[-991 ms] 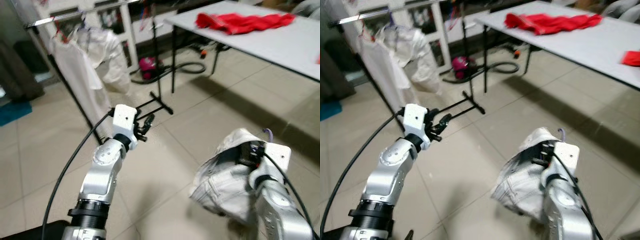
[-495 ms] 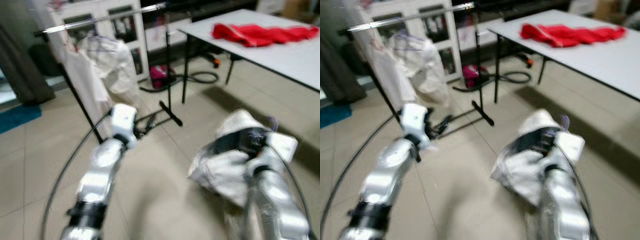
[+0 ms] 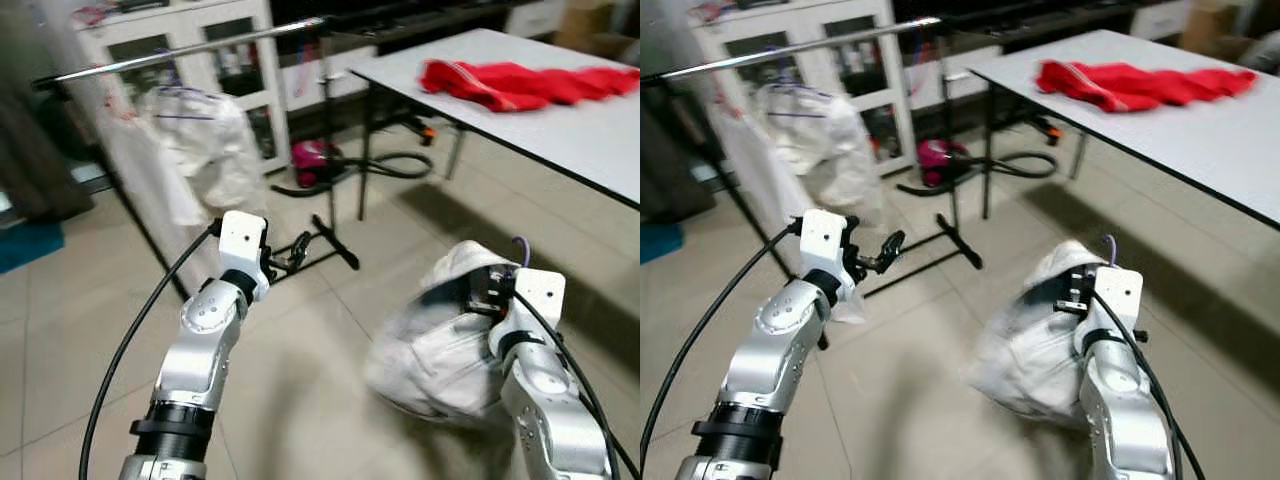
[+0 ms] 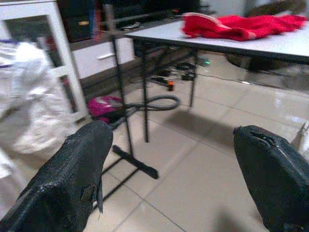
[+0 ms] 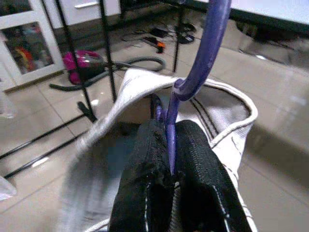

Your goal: Hang hanger

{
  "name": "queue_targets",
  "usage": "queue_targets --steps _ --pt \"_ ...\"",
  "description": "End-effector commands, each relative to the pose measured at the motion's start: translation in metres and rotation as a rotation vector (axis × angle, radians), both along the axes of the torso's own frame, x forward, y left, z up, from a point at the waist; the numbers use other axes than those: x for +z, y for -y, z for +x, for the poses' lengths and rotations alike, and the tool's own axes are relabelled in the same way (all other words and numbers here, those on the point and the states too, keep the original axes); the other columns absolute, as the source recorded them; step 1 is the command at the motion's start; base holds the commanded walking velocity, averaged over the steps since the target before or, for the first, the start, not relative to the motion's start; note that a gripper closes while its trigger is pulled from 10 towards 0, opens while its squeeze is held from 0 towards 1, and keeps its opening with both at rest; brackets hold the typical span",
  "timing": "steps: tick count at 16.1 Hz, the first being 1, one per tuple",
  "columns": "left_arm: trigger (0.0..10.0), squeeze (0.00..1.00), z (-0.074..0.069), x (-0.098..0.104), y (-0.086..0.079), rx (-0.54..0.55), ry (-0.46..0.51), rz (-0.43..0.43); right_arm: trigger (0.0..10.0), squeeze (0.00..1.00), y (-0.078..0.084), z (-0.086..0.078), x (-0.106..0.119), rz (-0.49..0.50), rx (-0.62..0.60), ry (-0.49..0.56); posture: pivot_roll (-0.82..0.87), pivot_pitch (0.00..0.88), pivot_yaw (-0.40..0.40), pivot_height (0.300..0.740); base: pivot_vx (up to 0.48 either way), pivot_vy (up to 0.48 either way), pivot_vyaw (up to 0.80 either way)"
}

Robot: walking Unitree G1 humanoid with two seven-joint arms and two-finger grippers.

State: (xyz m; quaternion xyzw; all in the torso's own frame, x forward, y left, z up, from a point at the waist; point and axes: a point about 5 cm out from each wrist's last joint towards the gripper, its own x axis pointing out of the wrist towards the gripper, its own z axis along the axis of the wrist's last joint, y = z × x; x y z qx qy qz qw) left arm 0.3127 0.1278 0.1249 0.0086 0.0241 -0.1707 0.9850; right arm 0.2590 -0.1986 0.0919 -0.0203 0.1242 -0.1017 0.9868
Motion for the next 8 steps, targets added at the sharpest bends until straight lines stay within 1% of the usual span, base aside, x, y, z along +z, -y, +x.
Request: queue_targets --steps 1,2,4,8 --pt "10.0 1.00 -0.001 0.000 -0.011 0.040 0.000 0.007 10.0 0.00 -0.010 0.010 0.017 -0.007 0.053 0.092 0.02 0.000 0.047 0.740 0.480 0.000 0.00" --pt "10.0 1.00 -0.001 0.000 -0.011 0.042 0.000 0.007 10.0 0.00 -0.011 0.011 0.017 0.005 0.064 0.094 0.02 0.000 0.047 0.740 0.480 0.000 0.00" --pt "10.0 1.00 -0.003 0.000 -0.014 0.065 0.007 0.012 10.0 0.00 -0.013 0.015 0.020 0.010 0.112 0.104 0.04 0.000 0.015 0.740 0.480 0.000 0.00" --pt "10.0 1.00 -0.005 0.002 -0.017 0.069 0.020 0.032 10.0 0.00 -0.015 0.021 0.023 0.014 0.130 0.122 0.05 0.000 0.000 0.740 0.480 0.000 0.00"
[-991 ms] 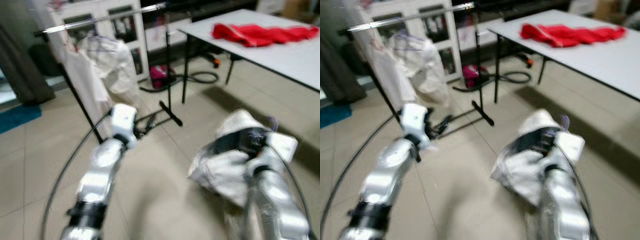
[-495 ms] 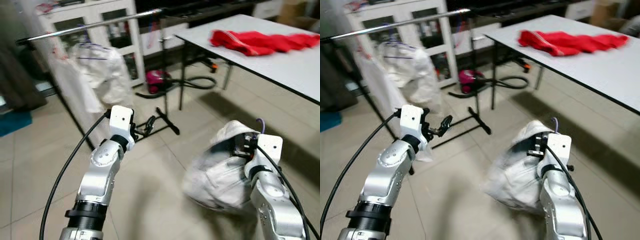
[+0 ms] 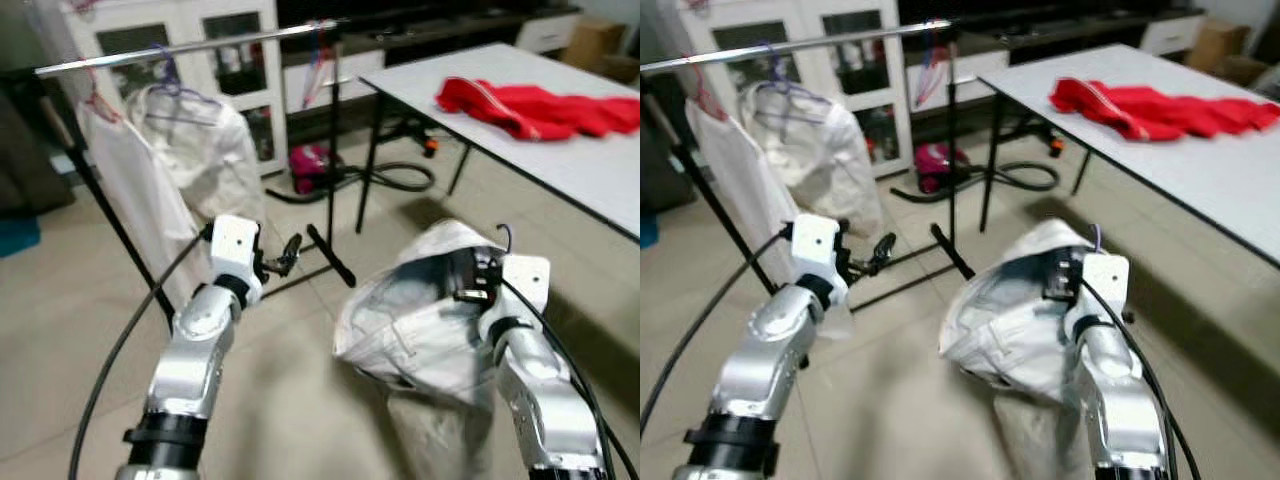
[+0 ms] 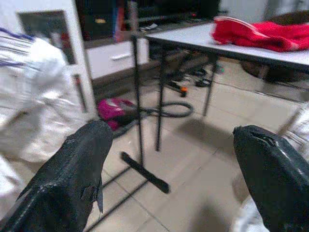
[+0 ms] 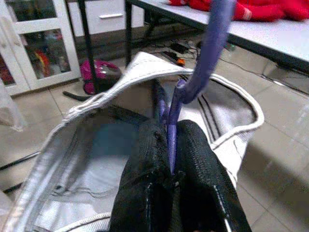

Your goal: Hang hanger

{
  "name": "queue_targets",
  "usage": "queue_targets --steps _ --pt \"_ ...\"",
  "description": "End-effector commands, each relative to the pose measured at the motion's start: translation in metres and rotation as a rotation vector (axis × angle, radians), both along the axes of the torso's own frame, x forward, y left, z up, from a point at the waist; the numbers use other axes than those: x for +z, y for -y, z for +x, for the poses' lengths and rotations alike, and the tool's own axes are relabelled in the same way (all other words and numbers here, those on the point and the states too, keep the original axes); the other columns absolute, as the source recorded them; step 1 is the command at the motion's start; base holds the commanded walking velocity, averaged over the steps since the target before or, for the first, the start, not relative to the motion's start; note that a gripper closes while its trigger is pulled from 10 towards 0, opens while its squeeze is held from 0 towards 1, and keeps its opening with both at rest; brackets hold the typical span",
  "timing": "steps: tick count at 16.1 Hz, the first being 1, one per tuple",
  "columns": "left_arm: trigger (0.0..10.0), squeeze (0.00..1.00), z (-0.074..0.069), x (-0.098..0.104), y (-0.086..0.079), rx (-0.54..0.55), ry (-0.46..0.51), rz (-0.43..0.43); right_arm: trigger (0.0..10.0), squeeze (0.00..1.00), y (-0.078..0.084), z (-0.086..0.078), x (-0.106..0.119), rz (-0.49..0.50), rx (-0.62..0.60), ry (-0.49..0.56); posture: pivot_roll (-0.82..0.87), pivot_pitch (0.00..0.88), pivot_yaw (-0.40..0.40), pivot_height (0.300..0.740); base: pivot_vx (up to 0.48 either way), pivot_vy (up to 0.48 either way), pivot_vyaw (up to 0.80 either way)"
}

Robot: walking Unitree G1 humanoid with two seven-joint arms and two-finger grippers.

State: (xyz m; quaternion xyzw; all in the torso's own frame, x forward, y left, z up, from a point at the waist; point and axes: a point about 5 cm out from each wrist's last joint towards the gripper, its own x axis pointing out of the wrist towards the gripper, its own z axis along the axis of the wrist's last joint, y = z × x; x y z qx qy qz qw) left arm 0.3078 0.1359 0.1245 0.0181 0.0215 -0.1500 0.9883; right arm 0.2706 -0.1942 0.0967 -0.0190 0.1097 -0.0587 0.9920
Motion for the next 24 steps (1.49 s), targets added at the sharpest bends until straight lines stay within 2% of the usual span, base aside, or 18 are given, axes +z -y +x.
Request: queue_targets --steps 1,14,18,24 --pt "10.0 1.00 0.001 0.004 -0.009 0.029 0.017 0.017 10.0 0.00 -0.010 0.011 0.018 0.010 0.048 0.095 0.06 0.000 -0.001 0.740 0.480 0.000 0.00" --pt "10.0 1.00 0.005 0.011 -0.003 -0.010 0.034 0.037 10.0 0.00 -0.005 0.019 0.024 0.027 0.045 0.134 0.05 0.000 0.026 0.740 0.480 0.000 0.00" --pt "10.0 1.00 0.004 0.010 -0.003 -0.017 0.036 0.044 10.0 0.00 -0.008 0.021 0.024 0.028 0.070 0.133 0.05 0.000 0.022 0.740 0.480 0.000 0.00" --pt "10.0 1.00 0.001 0.010 0.000 -0.035 0.040 0.053 10.0 0.00 -0.013 0.023 0.024 -0.045 0.116 0.123 0.06 0.000 0.020 0.740 0.480 0.000 0.00"
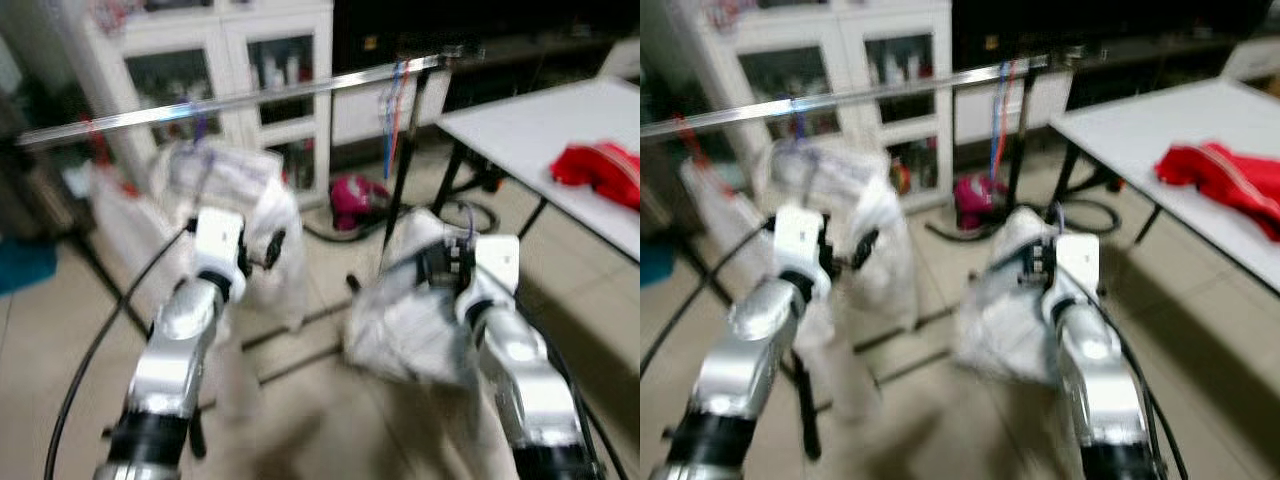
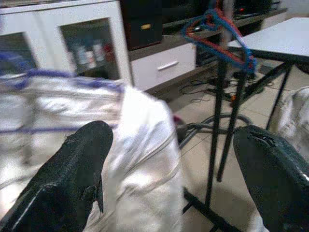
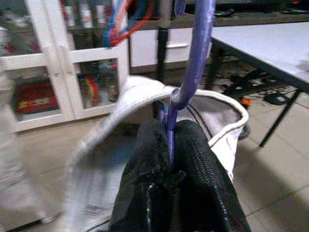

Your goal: Hang hanger

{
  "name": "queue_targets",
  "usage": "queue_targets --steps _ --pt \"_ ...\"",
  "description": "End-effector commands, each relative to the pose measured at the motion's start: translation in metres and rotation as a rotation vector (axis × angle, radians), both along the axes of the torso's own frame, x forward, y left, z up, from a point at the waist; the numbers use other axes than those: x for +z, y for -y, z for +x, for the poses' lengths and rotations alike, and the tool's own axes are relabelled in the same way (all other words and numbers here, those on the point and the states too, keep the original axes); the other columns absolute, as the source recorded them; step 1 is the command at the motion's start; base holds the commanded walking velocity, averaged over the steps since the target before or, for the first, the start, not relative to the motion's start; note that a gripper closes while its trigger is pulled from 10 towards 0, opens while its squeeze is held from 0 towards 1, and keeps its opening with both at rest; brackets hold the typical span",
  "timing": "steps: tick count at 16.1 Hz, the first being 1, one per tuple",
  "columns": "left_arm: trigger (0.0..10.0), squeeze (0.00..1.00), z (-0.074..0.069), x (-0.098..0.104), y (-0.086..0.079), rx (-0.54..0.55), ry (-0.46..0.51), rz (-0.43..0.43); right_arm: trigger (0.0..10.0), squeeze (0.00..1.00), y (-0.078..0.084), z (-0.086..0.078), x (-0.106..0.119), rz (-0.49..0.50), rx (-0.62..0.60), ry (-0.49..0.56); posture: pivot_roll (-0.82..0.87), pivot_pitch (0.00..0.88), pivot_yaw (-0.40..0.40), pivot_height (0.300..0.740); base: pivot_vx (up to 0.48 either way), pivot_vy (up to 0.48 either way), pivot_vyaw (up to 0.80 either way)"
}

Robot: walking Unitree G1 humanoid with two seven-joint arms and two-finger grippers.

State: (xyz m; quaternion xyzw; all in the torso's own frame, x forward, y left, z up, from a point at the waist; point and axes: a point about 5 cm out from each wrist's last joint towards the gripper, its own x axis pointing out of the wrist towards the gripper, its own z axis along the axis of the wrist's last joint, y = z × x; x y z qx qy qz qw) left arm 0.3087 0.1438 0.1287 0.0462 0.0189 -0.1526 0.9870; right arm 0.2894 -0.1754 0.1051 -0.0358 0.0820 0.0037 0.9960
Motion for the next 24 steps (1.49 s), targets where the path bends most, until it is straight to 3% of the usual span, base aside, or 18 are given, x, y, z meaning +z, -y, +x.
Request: queue_targets --steps 1,7,9,19,21,23,24 --pt "10.0 1.00 0.000 0.006 0.008 -0.031 0.026 0.000 10.0 0.00 0.006 0.004 0.015 -0.019 -0.012 0.073 0.06 0.000 0.019 0.740 0.480 0.000 0.00" --pt "10.0 1.00 -0.003 0.010 0.015 -0.061 0.045 0.017 10.0 0.00 0.003 0.007 0.015 -0.043 0.012 0.064 0.07 0.000 0.007 0.740 0.480 0.000 0.61" --pt "10.0 1.00 -0.005 0.011 0.017 -0.074 0.048 0.025 10.0 0.00 0.006 0.009 0.016 0.040 -0.015 0.077 0.07 0.000 0.005 0.740 0.480 0.000 0.00" --pt "10.0 1.00 -0.007 0.014 0.019 -0.088 0.056 0.036 10.0 0.00 0.005 0.012 0.018 0.068 -0.004 0.079 0.08 0.000 -0.005 0.740 0.427 0.000 0.00" --pt "10.0 0.96 -0.010 0.013 0.021 -0.099 0.058 0.044 10.0 0.00 0.008 0.007 0.016 0.073 0.002 0.074 0.07 0.000 -0.005 0.740 0.000 0.000 0.00" --pt "10.0 0.82 -0.013 0.013 0.021 -0.111 0.057 0.055 10.0 0.00 0.007 0.005 0.019 0.085 0.054 0.087 0.06 0.000 -0.004 0.740 0.000 0.000 0.00" --pt "10.0 0.67 -0.014 0.013 0.023 -0.131 0.059 0.070 10.0 0.00 0.006 0.006 0.023 0.094 0.071 0.101 0.06 0.000 -0.004 0.740 0.000 0.000 0.00"
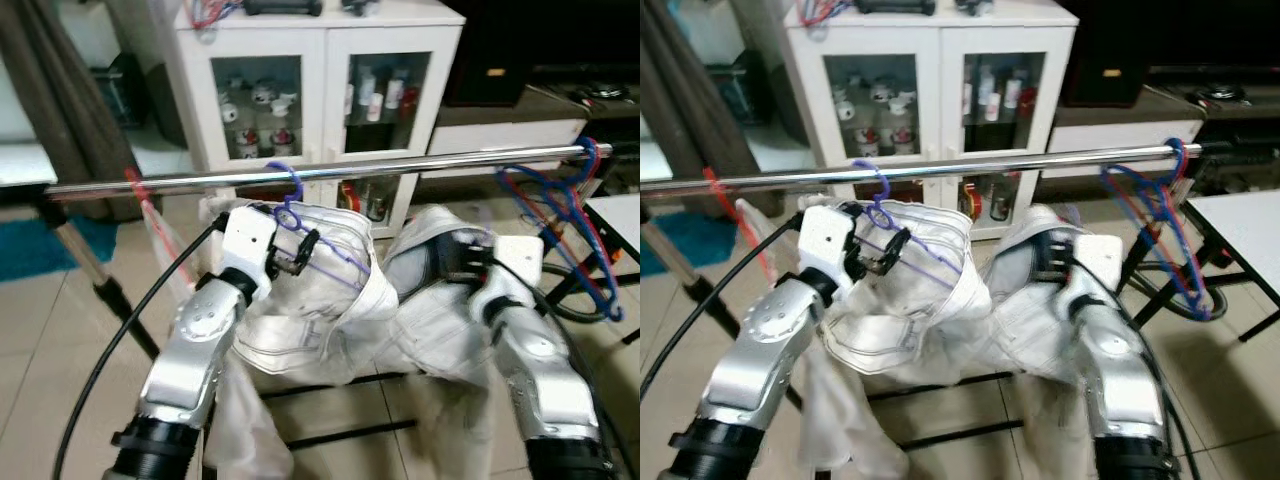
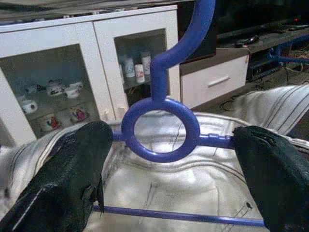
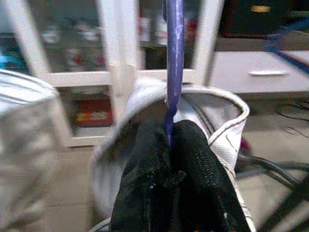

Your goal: Hang hanger

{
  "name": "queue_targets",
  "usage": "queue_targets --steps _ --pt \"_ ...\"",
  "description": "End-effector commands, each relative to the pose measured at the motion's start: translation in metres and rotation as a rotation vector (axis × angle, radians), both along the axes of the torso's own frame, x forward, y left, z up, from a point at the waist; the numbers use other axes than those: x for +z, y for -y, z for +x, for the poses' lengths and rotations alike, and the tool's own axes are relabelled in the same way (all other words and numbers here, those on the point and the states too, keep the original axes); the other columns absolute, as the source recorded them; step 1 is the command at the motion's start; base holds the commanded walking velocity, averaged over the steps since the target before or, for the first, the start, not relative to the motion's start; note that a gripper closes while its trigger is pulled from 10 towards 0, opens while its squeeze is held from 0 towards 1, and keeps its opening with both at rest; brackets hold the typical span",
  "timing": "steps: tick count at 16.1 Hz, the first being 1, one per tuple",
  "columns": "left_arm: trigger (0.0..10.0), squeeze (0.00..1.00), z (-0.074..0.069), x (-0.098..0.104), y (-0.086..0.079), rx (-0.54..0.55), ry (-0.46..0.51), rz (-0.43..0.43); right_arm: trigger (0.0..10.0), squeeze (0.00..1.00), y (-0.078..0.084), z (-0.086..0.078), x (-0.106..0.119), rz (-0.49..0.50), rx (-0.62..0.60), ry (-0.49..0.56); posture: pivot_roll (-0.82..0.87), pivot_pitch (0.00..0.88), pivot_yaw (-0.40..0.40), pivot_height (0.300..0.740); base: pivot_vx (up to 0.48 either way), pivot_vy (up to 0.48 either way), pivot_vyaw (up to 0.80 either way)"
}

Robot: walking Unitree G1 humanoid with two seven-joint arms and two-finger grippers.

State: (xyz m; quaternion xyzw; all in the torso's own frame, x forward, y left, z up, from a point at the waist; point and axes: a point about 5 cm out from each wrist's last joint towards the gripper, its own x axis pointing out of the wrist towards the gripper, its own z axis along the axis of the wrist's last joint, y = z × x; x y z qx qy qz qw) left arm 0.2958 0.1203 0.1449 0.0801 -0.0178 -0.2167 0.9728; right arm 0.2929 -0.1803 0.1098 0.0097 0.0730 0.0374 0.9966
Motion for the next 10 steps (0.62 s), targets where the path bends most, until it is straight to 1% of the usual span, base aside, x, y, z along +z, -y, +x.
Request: queue_targets --steps 1,2,4,5,6,8,10 --pt "10.0 0.16 -0.005 -0.003 0.003 -0.051 -0.016 0.059 10.0 0.00 0.001 0.007 0.029 0.003 0.032 0.119 0.06 0.000 -0.003 0.740 0.000 0.000 0.00" --pt "10.0 0.00 -0.008 -0.002 0.006 -0.097 -0.012 0.087 10.0 0.00 0.002 0.010 0.036 0.009 0.032 0.133 0.06 0.000 -0.003 0.740 0.000 0.000 0.00" --pt "10.0 0.00 -0.016 0.002 0.013 -0.193 -0.002 0.115 10.0 0.00 0.004 0.016 0.049 0.010 0.042 0.171 0.06 0.000 -0.008 0.740 0.000 0.000 0.00" --pt "10.0 0.00 -0.017 0.002 0.015 -0.214 -0.004 0.114 10.0 0.00 0.004 0.017 0.052 0.010 0.047 0.179 0.06 0.000 -0.008 0.740 0.000 0.000 0.00" --pt "10.0 0.00 -0.024 0.003 0.019 -0.288 -0.019 0.116 10.0 0.00 0.002 0.022 0.065 0.003 0.073 0.210 0.06 0.000 -0.012 0.740 0.000 0.000 0.00" --pt "10.0 0.00 -0.028 0.004 0.020 -0.330 -0.040 0.098 10.0 0.00 -0.001 0.030 0.078 0.002 0.097 0.230 0.05 0.000 -0.015 0.740 0.000 0.000 0.00" --pt "10.0 0.00 -0.030 0.005 0.020 -0.341 -0.046 0.102 10.0 0.00 0.000 0.042 0.084 -0.007 0.081 0.206 0.05 0.000 -0.015 0.740 0.000 0.000 0.00"
